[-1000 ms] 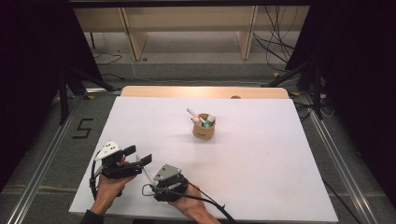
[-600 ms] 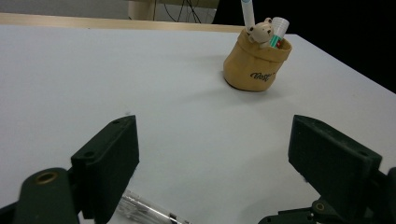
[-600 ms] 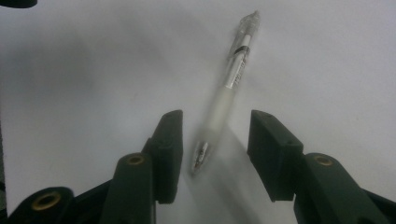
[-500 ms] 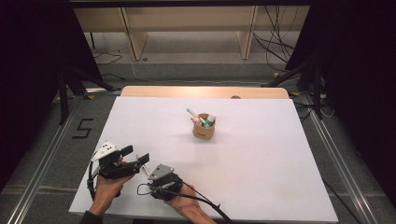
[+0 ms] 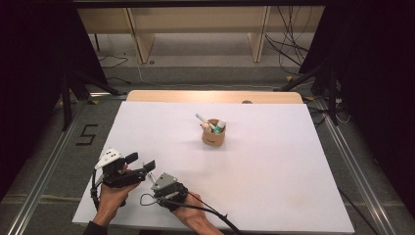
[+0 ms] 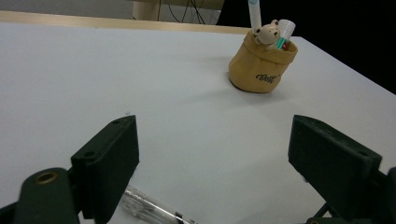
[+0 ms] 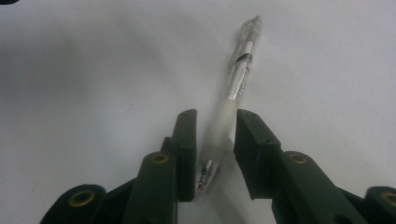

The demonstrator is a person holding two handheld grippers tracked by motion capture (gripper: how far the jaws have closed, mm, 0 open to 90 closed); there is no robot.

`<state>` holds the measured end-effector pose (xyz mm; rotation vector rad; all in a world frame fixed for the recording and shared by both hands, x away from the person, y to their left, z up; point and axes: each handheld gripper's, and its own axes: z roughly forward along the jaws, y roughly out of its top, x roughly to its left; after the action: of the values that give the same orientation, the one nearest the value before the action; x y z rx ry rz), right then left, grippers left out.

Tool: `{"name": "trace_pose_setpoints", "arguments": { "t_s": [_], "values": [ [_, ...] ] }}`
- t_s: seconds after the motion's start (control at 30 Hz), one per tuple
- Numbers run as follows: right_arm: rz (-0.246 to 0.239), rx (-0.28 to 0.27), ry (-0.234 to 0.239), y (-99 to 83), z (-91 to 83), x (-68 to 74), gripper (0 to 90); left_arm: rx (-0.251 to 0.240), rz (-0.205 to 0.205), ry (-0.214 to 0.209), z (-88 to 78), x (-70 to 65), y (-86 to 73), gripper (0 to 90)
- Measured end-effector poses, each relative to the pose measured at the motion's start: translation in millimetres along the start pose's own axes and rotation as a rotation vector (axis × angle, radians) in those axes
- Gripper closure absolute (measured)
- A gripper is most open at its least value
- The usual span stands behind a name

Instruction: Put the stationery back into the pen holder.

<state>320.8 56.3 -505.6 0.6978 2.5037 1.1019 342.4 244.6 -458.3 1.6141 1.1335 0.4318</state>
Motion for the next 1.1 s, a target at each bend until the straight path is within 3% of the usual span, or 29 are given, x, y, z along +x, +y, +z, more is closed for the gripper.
{"name": "trace_pose_setpoints", "arguments": {
  "t_s": [0.67,1.1],
  "values": [
    [0.072,-0.004,0.005,-1.3,-1.1,-5.3,81.1,0.001,0.001,0.007,-0.1,-0.4,0.0,15.8],
    [0.069,-0.048,0.013,-0.4,-7.7,-10.9,81.4,-0.010,-0.006,0.011,-1.6,-0.9,1.0,15.8]
  ]
}}
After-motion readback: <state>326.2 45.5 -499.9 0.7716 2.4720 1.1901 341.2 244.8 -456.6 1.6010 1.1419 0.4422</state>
